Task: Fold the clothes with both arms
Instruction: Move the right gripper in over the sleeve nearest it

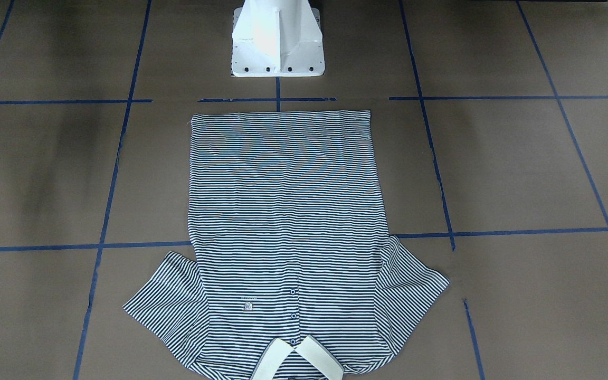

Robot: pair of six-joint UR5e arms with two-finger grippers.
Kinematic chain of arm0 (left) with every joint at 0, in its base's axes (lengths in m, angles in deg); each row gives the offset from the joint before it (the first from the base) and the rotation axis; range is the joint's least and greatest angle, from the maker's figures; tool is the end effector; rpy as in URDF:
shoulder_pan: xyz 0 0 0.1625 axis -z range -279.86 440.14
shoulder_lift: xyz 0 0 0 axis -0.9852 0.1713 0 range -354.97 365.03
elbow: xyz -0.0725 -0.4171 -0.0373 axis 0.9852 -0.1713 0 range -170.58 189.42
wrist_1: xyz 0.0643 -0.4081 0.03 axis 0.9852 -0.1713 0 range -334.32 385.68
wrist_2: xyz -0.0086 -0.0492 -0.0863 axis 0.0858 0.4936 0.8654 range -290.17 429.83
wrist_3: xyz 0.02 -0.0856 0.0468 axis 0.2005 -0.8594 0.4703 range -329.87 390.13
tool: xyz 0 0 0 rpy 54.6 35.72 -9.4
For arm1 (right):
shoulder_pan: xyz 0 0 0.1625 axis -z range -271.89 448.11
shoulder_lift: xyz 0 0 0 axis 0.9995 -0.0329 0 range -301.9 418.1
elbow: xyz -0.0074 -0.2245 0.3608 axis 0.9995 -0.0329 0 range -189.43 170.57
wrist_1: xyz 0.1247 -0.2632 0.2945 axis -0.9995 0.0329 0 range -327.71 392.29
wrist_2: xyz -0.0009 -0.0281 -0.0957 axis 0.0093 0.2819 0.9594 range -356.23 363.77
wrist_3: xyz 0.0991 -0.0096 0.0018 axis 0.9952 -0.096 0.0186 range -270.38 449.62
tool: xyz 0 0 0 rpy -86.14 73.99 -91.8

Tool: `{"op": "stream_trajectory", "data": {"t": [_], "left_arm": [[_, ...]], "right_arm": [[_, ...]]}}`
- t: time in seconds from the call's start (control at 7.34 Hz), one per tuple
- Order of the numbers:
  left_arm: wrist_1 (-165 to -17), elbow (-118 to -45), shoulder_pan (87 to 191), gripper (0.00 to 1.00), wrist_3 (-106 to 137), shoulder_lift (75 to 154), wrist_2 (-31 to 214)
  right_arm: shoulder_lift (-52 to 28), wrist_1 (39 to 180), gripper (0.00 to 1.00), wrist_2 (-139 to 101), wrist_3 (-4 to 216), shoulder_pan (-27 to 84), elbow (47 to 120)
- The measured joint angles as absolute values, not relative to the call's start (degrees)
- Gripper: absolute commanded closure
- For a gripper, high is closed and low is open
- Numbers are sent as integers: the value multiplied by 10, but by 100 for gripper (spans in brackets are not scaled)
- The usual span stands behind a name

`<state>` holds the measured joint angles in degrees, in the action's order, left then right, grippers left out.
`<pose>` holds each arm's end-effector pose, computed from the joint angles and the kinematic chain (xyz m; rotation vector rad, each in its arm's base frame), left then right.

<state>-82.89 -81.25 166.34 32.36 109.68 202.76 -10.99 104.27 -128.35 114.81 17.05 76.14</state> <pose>-0.0249 -0.6122 0.4750 0.5545 0.7363 0.3190 -0.1486 -0.6381 0.4526 0.2643 -0.8746 -0.1199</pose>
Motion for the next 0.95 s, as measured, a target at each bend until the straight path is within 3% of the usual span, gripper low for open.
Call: {"op": "stream_trajectory", "data": {"t": [0.27,0.54,0.95], "left_arm": [[-862,-779,1621,0,259,1131,2025],[-886,-755,1585,0,132,1162,2024],[-904,-749,1569,0,84,1179,2024]], "right_arm": [[-53,894,0,-1205,1266,226,662],[10,840,2,-1166,1325,270,586],[45,830,7,-1105,1340,332,541]]}}
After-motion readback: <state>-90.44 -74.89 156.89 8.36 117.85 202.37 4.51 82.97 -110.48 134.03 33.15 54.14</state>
